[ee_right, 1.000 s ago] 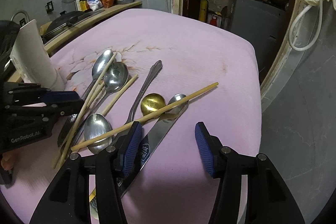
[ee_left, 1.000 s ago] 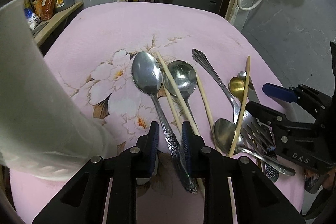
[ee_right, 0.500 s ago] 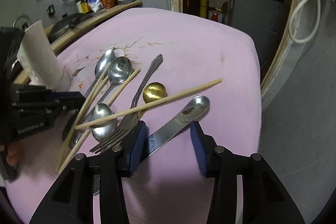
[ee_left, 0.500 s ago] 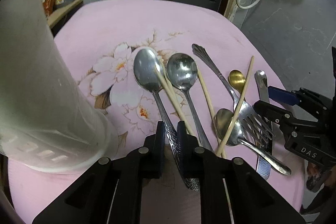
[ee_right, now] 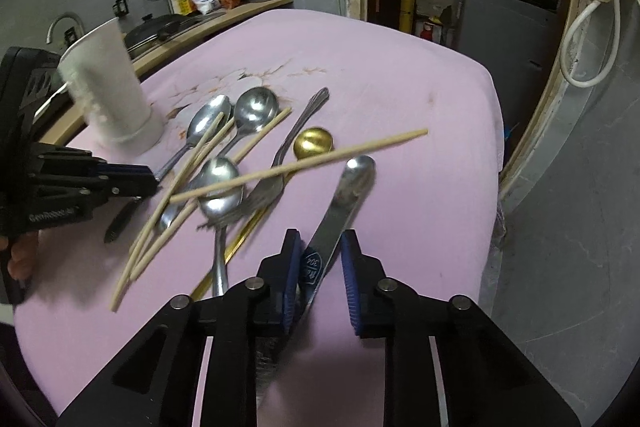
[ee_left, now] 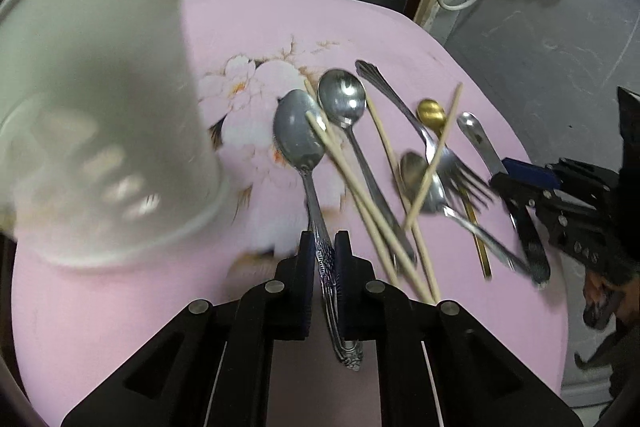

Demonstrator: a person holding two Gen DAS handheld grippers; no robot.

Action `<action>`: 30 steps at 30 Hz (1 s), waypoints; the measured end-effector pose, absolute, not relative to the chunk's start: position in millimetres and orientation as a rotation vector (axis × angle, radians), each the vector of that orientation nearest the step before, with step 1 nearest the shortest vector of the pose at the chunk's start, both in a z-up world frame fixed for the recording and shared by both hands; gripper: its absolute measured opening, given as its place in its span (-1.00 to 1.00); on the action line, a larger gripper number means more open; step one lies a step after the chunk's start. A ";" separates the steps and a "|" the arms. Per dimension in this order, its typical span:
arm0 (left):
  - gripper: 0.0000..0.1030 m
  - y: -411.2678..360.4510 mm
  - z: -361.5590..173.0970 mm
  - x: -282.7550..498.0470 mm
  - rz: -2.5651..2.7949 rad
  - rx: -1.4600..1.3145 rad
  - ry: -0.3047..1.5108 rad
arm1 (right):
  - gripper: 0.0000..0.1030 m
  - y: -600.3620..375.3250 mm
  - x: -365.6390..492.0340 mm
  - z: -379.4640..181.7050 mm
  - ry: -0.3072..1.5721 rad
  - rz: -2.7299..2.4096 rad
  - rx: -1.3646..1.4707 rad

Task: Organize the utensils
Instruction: 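Close the right gripper on the steel spoon handle while the left tool holds the caddy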

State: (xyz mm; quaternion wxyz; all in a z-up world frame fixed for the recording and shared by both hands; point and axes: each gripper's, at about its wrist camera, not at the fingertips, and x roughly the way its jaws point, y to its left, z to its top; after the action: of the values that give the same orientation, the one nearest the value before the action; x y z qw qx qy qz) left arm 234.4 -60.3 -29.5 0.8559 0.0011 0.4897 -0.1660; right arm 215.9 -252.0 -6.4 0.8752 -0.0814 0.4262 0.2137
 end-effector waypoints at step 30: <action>-0.22 -98.3 -36.7 234.1 -0.240 0.375 0.946 | -0.27 -247.8 213.1 -10.0 0.862 0.427 -0.187</action>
State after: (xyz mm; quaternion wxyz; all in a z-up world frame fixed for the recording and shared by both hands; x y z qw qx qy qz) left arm 234.1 -98.3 -36.7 0.8665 0.1789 0.4518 -0.1145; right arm 213.1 -247.8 -10.0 0.8823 -0.0898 0.4140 0.2050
